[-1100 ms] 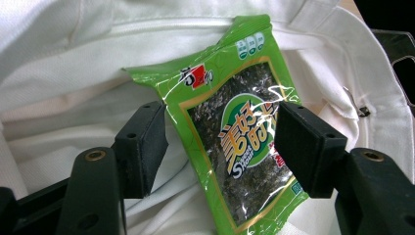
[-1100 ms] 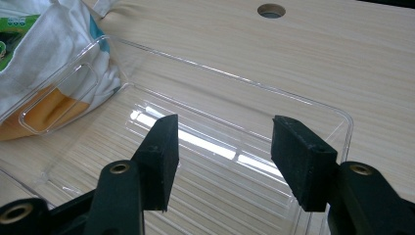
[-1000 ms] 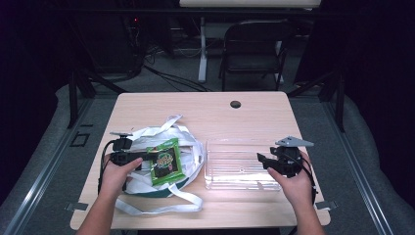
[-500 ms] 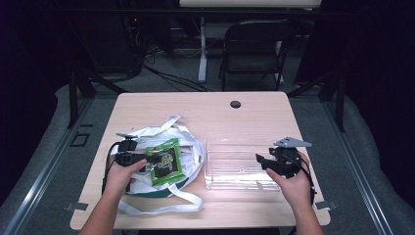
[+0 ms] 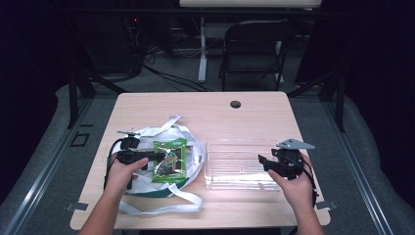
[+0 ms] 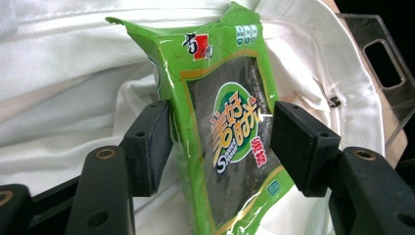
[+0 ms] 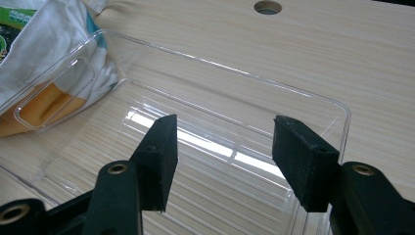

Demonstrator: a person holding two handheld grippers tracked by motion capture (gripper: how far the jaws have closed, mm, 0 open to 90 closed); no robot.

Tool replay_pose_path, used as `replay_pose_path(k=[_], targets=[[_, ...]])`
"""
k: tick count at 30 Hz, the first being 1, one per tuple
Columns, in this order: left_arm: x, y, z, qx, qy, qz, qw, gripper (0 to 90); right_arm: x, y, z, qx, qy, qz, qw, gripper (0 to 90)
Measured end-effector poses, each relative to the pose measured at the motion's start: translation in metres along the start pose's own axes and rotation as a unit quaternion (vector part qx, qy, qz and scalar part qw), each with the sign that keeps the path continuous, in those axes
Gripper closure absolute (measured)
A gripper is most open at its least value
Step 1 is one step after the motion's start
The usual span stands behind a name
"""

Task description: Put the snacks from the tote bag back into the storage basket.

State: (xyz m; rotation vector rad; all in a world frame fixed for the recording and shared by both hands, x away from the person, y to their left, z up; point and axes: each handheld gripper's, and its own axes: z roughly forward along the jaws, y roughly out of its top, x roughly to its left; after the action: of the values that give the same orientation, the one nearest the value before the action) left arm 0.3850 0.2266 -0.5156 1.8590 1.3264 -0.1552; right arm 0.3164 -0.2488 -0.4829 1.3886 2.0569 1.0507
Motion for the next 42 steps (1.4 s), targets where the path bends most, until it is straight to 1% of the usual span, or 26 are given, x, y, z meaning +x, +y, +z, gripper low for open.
replay_pose_path(k=[2, 5, 6, 8, 9, 10, 12, 13, 15, 19, 22, 26, 28, 30, 32, 33, 34, 37, 39, 42], targets=[[0.002, 0.0, 0.0, 0.0, -0.003, -0.001, 1.0, 42.2, 0.0, 0.0, 0.0, 0.001, 0.0, 0.0, 1.0, 42.8], [0.006, -0.002, 0.002, 0.0, -0.009, -0.02, 0.9998, 43.2, 0.0, 0.0, 0.001, 0.0, -0.001, 0.0, 1.0, 42.8], [0.007, -0.002, 0.003, 0.005, -0.008, -0.021, 0.9997, 43.2, 0.0, 0.0, 0.001, 0.002, -0.001, -0.001, 1.0, 42.7], [0.008, -0.003, 0.005, 0.006, -0.004, -0.028, 0.9996, 43.2, 0.0, 0.0, 0.001, 0.003, -0.001, -0.003, 1.0, 42.8], [0.009, -0.003, 0.005, 0.01, -0.004, -0.027, 0.9996, 43.0, 0.001, 0.0, 0.0, 0.004, -0.001, -0.003, 1.0, 42.8], [0.008, -0.003, 0.006, 0.009, -0.002, -0.031, 0.9995, 42.8, 0.001, 0.0, 0.001, 0.004, -0.001, -0.003, 1.0, 42.7], [0.009, -0.003, 0.007, 0.013, 0.003, -0.033, 0.9994, 42.4, 0.001, 0.0, 0.001, 0.002, -0.001, -0.004, 1.0, 42.8], [0.009, -0.003, 0.008, 0.02, 0.004, -0.036, 0.9992, 41.7, 0.001, 0.0, 0.001, 0.001, -0.001, -0.004, 1.0, 42.7], [0.01, -0.004, 0.01, 0.027, 0.004, -0.034, 0.9991, 41.2, 0.001, 0.0, 0.001, 0.001, -0.001, -0.004, 1.0, 42.8], [0.01, -0.005, 0.014, 0.037, 0.004, -0.039, 0.9986, 39.9, 0.002, 0.0, 0.001, 0.003, -0.001, -0.007, 1.0, 42.7], [0.01, -0.005, 0.017, 0.041, 0.006, -0.036, 0.9985, 39.4, 0.002, 0.0, 0.002, 0.003, -0.001, -0.007, 1.0, 42.8], [0.011, -0.005, 0.018, 0.04, 0.004, -0.036, 0.9986, 39.3, 0.002, 0.0, 0.001, 0.0, -0.004, -0.007, 1.0, 42.9], [0.012, -0.005, 0.018, 0.04, 0.001, -0.037, 0.9985, 39.3, 0.003, 0.0, 0.0, -0.008, -0.007, -0.008, 0.9999, 43.0], [0.012, -0.005, 0.018, 0.041, 0.0, -0.04, 0.9984, 39.3, 0.003, 0.0, 0.0, -0.013, -0.005, -0.004, 0.9999, 43.0], [0.012, -0.005, 0.02, 0.041, 0.001, -0.043, 0.9982, 39.3, 0.004, 0.0, -0.001, -0.011, -0.007, -0.007, 0.9999, 43.0], [0.012, -0.005, 0.02, 0.045, 0.001, -0.038, 0.9983, 39.3, 0.004, 0.0, -0.001, -0.01, -0.007, -0.007, 0.9999, 43.0], [0.012, -0.005, 0.02, 0.046, 0.001, -0.041, 0.9981, 39.3, 0.004, 0.0, 0.0, -0.01, -0.007, -0.008, 0.9999, 43.0], [0.011, -0.005, 0.022, 0.049, -0.001, -0.038, 0.9981, 39.3, 0.004, 0.0, 0.0, -0.009, -0.007, -0.009, 0.9999, 43.0], [0.011, -0.005, 0.021, 0.047, -0.002, -0.035, 0.9983, 39.5, 0.004, 0.0, 0.001, -0.011, -0.006, -0.007, 0.9999, 43.0], [0.011, -0.005, 0.018, 0.039, -0.007, -0.04, 0.9984, 40.6, 0.004, 0.0, 0.001, -0.012, -0.006, -0.007, 0.9999, 43.0]])
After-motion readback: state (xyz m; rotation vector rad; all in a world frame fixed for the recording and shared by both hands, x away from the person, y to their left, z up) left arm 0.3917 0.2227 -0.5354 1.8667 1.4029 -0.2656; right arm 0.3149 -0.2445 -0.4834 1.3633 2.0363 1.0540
